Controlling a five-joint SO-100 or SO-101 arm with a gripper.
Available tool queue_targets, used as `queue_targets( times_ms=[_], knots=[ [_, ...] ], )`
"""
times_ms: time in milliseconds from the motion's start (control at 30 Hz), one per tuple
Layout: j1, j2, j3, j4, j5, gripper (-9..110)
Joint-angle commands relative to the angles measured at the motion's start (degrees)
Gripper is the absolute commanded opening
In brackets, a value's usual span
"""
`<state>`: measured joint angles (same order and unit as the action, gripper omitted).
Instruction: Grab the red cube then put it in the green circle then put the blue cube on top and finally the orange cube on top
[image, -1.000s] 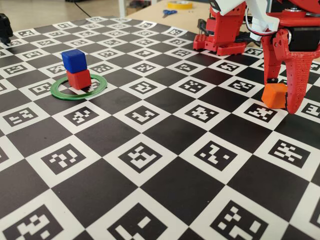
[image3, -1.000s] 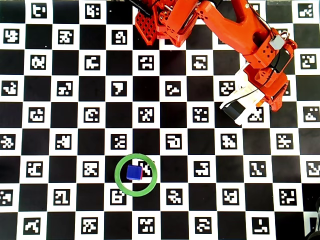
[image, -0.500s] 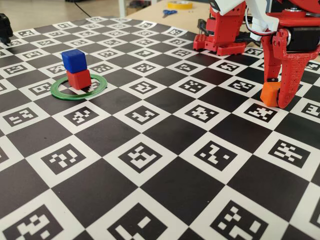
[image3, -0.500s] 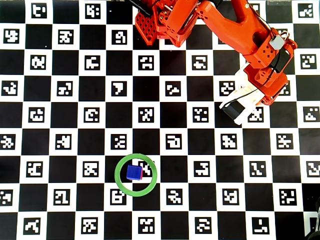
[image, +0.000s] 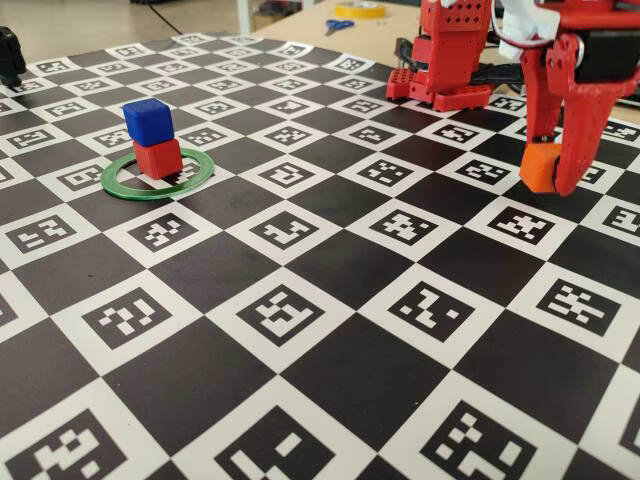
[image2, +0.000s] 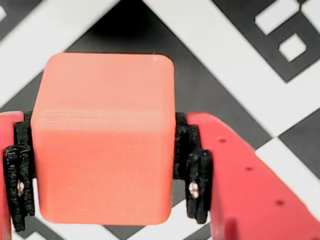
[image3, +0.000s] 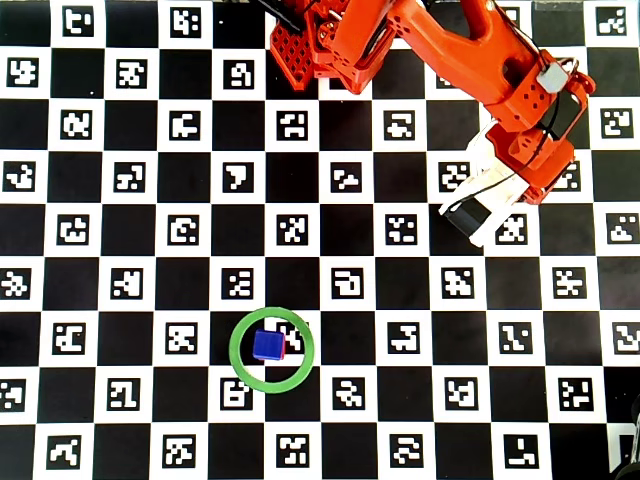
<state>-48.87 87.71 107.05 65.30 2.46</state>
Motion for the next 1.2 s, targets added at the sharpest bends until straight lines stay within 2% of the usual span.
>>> queue_targets(
  times_ms=[0, 300, 533, 733, 1167],
  knots=[
    [4.92, 7.12, -7.73, 5.27, -0.70, 6],
    [22.24, 8.53, -19.86, 17.23, -2.37, 6],
    [34.28, 7.21, -32.70, 25.84, -9.14, 7],
    [42.98, -1.58, -47.46, 35.77, -16.26, 6],
    [59.06, -20.39, -69.26, 39.81, -22.85, 6]
  ],
)
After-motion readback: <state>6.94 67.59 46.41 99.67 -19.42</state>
